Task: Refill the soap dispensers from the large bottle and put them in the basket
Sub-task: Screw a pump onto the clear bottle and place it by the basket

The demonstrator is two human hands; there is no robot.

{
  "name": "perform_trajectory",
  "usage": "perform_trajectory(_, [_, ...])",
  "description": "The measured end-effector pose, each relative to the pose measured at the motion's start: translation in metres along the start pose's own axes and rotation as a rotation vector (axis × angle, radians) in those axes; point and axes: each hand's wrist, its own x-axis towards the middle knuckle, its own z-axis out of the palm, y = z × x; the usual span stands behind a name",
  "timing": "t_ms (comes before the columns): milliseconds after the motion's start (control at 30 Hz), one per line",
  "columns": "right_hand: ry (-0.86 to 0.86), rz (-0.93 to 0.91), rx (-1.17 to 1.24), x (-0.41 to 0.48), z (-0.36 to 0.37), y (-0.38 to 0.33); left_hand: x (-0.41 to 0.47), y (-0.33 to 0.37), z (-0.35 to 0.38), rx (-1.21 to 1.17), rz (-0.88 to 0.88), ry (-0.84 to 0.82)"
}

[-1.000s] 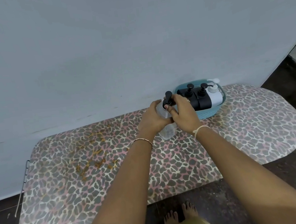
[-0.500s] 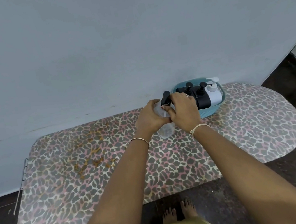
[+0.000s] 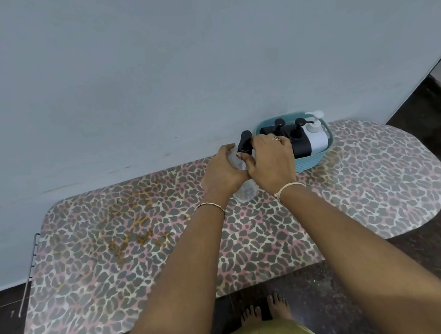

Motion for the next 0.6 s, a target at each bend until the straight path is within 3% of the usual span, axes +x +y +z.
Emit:
perform_trajectory(100, [-0.04, 0.034, 0.062, -0.003, -0.001, -0.002, 0.001, -0.002, -0.001, -0.011, 0.047, -0.044])
perform_trajectory(233, [-0.227, 0.236, 0.701, -0.003, -0.006, 0.004, 0.002, -0.008, -0.014, -0.037, 0.091, -0.165])
perform_trajectory(333, [-0.281, 0.365, 0.952, -0.009, -0.01, 0.007, 0.001, -0.01, -0.019, 0.002, 0.122, -0.154])
perform_trajectory(433, [-0.265, 0.457, 1.049, -0.025, -0.011, 0.009, -0.005, -0.01, -0.016, 0.018, 0.134, -0.126])
perform_trajectory(600, [-0.34, 0.388, 1.071, -0.06, 0.002, 0.02, -0.02, 0.001, -0.008, -0.023, 0.154, -0.124])
